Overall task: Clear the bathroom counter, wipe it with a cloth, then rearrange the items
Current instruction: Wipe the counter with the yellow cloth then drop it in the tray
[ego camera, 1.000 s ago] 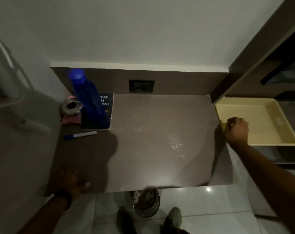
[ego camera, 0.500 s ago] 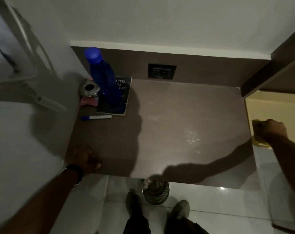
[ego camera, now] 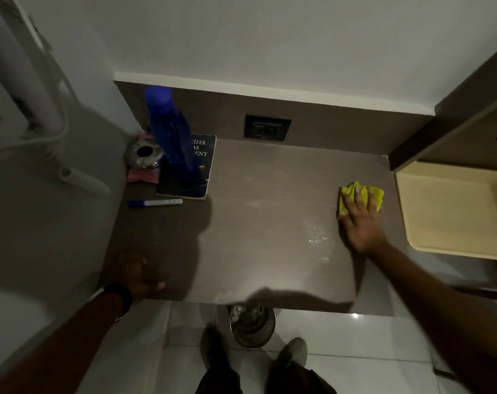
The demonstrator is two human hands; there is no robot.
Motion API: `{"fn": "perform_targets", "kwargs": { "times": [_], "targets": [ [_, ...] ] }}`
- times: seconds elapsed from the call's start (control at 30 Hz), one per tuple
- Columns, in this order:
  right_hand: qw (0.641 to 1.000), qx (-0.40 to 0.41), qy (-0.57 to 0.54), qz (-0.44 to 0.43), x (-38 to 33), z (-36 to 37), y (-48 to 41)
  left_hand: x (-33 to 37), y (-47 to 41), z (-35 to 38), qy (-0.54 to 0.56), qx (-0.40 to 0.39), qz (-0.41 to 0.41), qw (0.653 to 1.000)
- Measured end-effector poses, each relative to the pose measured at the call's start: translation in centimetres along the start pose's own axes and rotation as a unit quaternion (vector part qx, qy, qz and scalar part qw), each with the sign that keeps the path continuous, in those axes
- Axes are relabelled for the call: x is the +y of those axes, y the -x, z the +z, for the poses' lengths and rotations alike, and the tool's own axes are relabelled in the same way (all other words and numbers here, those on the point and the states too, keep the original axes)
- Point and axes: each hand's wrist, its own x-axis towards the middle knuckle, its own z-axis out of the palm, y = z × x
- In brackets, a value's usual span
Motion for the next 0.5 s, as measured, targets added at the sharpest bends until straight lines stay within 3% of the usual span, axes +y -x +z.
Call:
{"fn": "perform_targets", "kwargs": {
  "times": [0.1,0.23,0.37,0.5],
  "targets": [
    [0.998,0.04,-0.015,0.034,-3.8,3.2,1.8,-0.6,-0.1,0.6,0.005,0.014,0.013,1.0],
    [0.994,0.029,0.026,-0.101,-7.0,6.2,7.4,-1.1,-0.7,0.8,-0.003,0.007,0.008,1.0],
    [0.983,-0.027,0.051,-0.173,-10.6,10.1,14.1,-1.4,-0.9,0.8,-0.006,0.003,0.004,1.0],
    [0.953,-0.079,0.114,-0.268,-9.0,10.0,14.7,-1.4,-0.9,0.8,0.008,0.004,0.012,1.0]
  ]
}}
